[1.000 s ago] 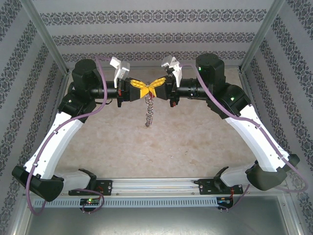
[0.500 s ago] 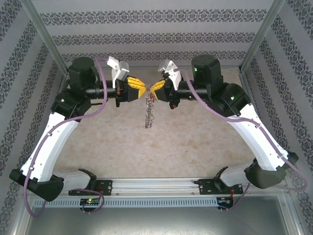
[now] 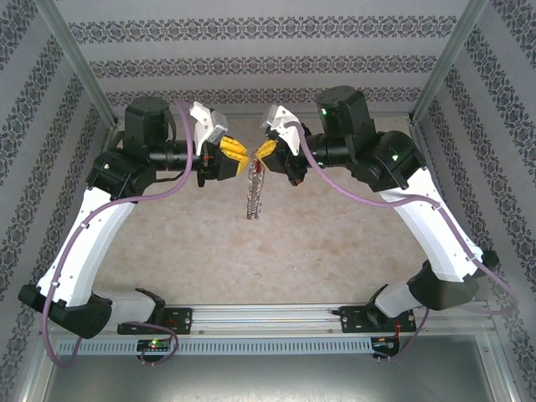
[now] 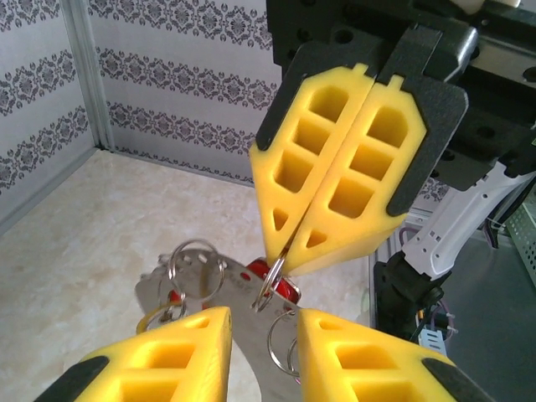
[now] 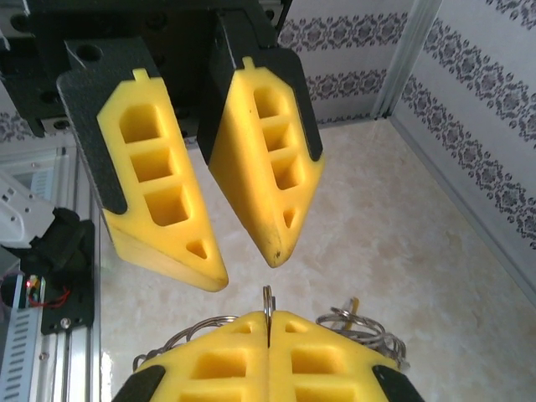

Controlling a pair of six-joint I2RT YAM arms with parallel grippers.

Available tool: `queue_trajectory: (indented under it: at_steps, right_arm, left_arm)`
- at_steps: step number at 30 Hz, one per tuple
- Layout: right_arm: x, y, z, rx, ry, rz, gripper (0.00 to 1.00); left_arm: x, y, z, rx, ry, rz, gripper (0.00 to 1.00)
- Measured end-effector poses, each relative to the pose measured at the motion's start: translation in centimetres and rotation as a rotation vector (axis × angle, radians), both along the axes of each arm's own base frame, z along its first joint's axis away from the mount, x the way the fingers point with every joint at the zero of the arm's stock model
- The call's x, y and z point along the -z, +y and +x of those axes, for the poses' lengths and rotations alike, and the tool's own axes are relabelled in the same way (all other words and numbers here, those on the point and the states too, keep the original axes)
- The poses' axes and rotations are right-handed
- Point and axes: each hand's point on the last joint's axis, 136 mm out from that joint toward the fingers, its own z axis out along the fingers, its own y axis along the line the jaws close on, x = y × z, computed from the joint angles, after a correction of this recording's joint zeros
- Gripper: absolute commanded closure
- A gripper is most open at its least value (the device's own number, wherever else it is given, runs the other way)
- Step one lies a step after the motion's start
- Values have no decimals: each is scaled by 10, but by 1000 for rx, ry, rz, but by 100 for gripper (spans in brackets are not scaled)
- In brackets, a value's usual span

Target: Put the keys on the keyring

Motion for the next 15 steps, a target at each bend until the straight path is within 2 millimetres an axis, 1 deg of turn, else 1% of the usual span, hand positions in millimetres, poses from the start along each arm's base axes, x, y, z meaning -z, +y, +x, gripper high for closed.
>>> queue_trajectory:
  at_steps: [6,11,15]
  right_arm:
    - [6,7,-6,-39,0,-45,100]
    - [6,6,-5,-39,-9,-64,100]
    - [8,6,-5,-39,-5,-72,100]
  left_arm:
    - [1,-2,1,5,0,2,73]
    - [3,-5,0,18,-2,8,79]
    - [4,-6,0,23,-8,12,80]
